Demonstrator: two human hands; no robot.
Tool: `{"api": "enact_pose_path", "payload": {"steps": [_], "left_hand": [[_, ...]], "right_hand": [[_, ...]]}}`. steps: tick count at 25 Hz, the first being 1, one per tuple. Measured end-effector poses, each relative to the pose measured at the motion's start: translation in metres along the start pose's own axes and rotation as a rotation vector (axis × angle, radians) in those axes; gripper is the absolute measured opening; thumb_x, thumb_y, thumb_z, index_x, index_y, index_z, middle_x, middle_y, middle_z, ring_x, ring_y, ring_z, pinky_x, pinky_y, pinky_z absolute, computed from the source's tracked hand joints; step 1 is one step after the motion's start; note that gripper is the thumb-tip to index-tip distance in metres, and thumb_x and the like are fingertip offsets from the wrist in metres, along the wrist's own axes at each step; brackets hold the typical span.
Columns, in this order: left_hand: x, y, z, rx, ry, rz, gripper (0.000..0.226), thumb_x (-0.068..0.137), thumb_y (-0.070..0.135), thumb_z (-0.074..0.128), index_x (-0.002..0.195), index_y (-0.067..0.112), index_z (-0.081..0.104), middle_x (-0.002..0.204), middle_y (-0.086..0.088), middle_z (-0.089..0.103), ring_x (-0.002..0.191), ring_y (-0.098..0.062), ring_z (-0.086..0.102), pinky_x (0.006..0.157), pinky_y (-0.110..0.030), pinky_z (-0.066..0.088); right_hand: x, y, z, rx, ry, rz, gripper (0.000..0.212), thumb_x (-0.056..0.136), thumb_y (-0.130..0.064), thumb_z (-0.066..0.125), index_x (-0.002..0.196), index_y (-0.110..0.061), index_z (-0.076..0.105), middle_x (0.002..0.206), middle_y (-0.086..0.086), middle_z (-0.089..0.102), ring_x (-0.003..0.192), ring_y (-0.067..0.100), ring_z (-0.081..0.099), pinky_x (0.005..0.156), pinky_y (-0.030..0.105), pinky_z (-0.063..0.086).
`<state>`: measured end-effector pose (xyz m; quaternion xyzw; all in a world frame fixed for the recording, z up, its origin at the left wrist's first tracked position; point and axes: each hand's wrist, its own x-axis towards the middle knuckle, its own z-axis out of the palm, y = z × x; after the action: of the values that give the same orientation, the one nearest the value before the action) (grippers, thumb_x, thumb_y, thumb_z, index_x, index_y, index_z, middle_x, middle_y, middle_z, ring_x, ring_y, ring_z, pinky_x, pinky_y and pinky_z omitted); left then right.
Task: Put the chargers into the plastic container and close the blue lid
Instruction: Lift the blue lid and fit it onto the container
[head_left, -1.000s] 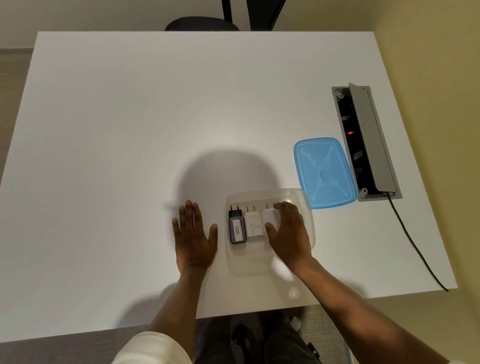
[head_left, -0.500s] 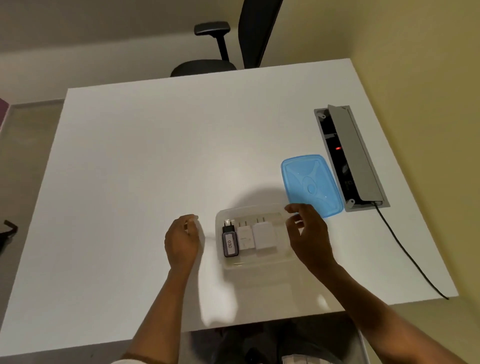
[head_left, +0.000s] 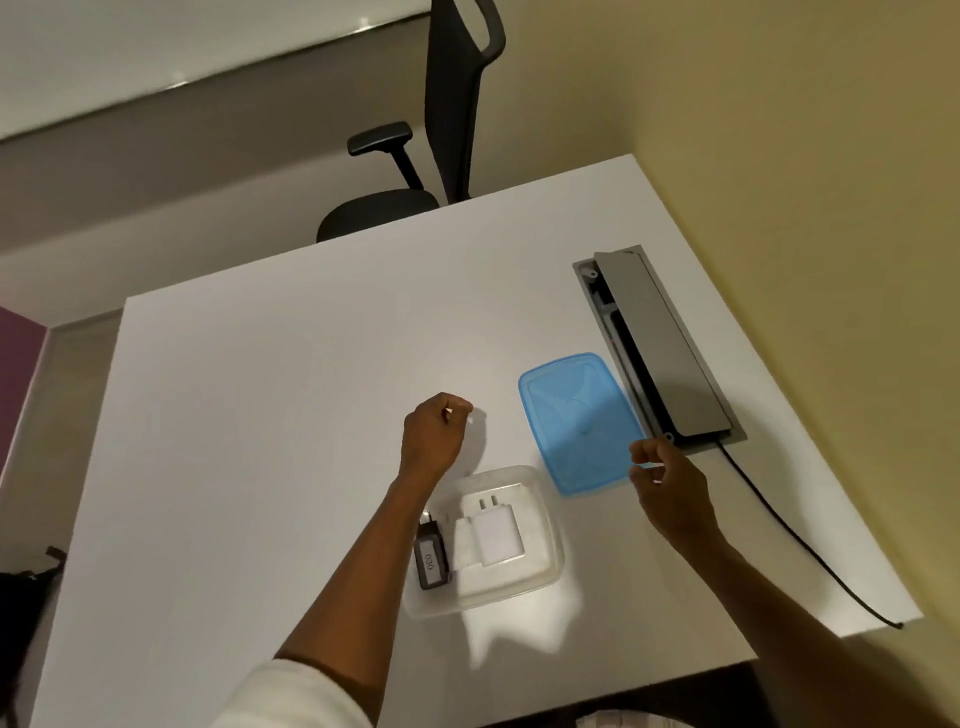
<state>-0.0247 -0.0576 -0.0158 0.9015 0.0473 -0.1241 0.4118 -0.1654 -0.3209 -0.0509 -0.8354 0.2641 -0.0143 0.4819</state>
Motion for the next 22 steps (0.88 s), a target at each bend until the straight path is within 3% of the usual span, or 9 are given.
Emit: {"api": "enact_pose_path", "payload": {"steps": [2, 4, 7, 9, 12, 14, 20, 22], "left_hand": [[0.013, 0.012, 0.019, 0.047, -0.153, -0.021, 0.023, 0.095, 0.026, 0.051, 0.099, 0.016, 0.072, 0.102, -0.001, 0.073, 0.097, -0.025, 0.068, 0.087, -0.036, 0.054], [0.024, 0.022, 0.038, 0.197, -0.332, -0.017, 0.033, 0.096, 0.033, 0.051, 0.116, 0.011, 0.065, 0.121, -0.007, 0.068, 0.116, -0.026, 0.061, 0.093, -0.031, 0.045], [0.038, 0.034, 0.058, 0.305, -0.480, -0.070, 0.062, 0.097, 0.041, 0.050, 0.146, 0.005, 0.038, 0.152, -0.014, 0.042, 0.140, -0.030, 0.041, 0.109, -0.035, 0.034], [0.049, 0.040, 0.067, 0.265, -0.502, -0.110, 0.067, 0.098, 0.041, 0.049, 0.149, 0.003, 0.029, 0.156, -0.017, 0.035, 0.142, -0.031, 0.038, 0.112, -0.037, 0.032], [0.058, 0.050, 0.075, 0.191, -0.470, -0.136, 0.056, 0.100, 0.037, 0.046, 0.142, 0.001, 0.040, 0.147, -0.019, 0.046, 0.137, -0.034, 0.043, 0.110, -0.038, 0.034], [0.060, 0.054, 0.078, 0.159, -0.448, -0.121, 0.052, 0.100, 0.037, 0.046, 0.138, 0.001, 0.043, 0.142, -0.018, 0.050, 0.135, -0.034, 0.046, 0.108, -0.038, 0.036], [0.067, 0.060, 0.090, 0.161, -0.476, -0.159, 0.065, 0.099, 0.048, 0.042, 0.151, 0.011, 0.029, 0.157, -0.012, 0.036, 0.143, -0.029, 0.036, 0.115, -0.037, 0.027], [0.070, 0.057, 0.093, 0.169, -0.465, -0.168, 0.065, 0.098, 0.051, 0.043, 0.149, 0.013, 0.035, 0.155, -0.012, 0.040, 0.141, -0.029, 0.040, 0.117, -0.039, 0.030]], "right_hand": [[0.007, 0.017, -0.005, 0.030, -0.002, 0.135, 0.015, 0.092, -0.012, 0.057, 0.105, -0.015, 0.062, 0.100, 0.000, 0.065, 0.093, 0.021, 0.062, 0.079, 0.033, 0.047], [0.013, 0.036, -0.005, 0.052, -0.051, 0.277, 0.016, 0.094, -0.019, 0.052, 0.108, -0.020, 0.059, 0.104, 0.003, 0.066, 0.097, 0.028, 0.065, 0.084, 0.044, 0.053], [0.022, 0.055, -0.002, 0.016, -0.162, 0.394, 0.028, 0.093, -0.022, 0.047, 0.120, -0.022, 0.054, 0.114, 0.007, 0.065, 0.101, 0.030, 0.065, 0.090, 0.051, 0.053], [0.031, 0.059, -0.002, 0.044, -0.178, 0.463, 0.034, 0.090, -0.021, 0.048, 0.124, -0.022, 0.052, 0.115, 0.007, 0.065, 0.098, 0.028, 0.066, 0.088, 0.049, 0.055], [0.041, 0.054, -0.006, 0.211, -0.177, 0.596, 0.034, 0.090, -0.014, 0.050, 0.124, -0.020, 0.051, 0.110, 0.010, 0.063, 0.085, 0.025, 0.069, 0.076, 0.039, 0.057], [0.045, 0.053, -0.006, 0.281, -0.188, 0.628, 0.033, 0.091, -0.012, 0.050, 0.124, -0.017, 0.051, 0.106, 0.012, 0.065, 0.078, 0.025, 0.067, 0.073, 0.039, 0.056], [0.053, 0.041, -0.006, 0.406, -0.211, 0.667, 0.026, 0.097, -0.012, 0.051, 0.123, -0.011, 0.051, 0.101, 0.016, 0.065, 0.078, 0.025, 0.063, 0.067, 0.034, 0.054], [0.054, 0.039, -0.007, 0.433, -0.209, 0.664, 0.027, 0.096, -0.012, 0.053, 0.122, -0.009, 0.051, 0.095, 0.016, 0.064, 0.078, 0.026, 0.065, 0.071, 0.037, 0.056]]}}
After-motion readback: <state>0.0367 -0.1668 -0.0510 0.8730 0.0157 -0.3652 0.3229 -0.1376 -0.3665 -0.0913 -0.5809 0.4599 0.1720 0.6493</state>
